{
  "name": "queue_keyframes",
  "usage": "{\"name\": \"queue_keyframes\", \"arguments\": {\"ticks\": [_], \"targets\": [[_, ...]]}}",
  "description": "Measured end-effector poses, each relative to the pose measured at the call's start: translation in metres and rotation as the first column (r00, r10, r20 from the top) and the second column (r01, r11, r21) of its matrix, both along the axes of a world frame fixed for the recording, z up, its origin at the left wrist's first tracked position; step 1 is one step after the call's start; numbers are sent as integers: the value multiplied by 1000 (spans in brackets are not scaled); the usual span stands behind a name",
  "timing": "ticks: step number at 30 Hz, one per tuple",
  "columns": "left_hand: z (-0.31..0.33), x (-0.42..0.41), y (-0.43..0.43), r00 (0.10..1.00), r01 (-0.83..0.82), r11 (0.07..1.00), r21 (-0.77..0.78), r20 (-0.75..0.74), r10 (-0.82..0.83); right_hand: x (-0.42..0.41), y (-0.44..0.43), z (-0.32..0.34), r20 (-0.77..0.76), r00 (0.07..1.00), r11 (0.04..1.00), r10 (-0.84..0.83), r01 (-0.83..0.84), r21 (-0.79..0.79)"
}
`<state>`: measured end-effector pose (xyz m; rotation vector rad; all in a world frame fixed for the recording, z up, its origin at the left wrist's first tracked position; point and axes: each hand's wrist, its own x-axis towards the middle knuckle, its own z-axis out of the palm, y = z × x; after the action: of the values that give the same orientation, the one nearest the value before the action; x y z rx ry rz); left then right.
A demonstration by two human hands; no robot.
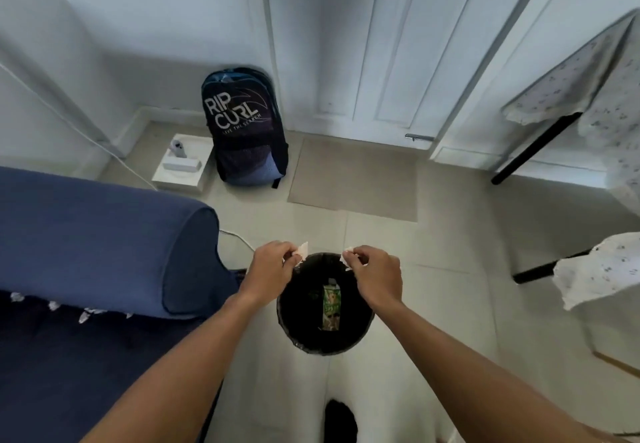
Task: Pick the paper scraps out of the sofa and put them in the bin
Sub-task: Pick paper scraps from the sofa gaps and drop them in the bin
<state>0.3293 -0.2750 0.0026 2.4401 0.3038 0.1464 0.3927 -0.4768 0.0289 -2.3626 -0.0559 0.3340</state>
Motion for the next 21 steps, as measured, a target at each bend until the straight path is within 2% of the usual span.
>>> {"name": "queue_keyframes", "arguments": {"ticks": [6,13,21], "targets": [[-75,-13,-8,991,-16,998,-54,-136,8,-5,-10,-73,-147,989,990,20,-41,-138],[-120,-21,-11,975,-30,995,-91,-224,9,-6,-22,-130,-414,900,941,135,-247,-229],[-133,-17,-19,966,-47,996,-81,-258,24,8,-20,-129,-412,890,896,195,-333,-294]]}}
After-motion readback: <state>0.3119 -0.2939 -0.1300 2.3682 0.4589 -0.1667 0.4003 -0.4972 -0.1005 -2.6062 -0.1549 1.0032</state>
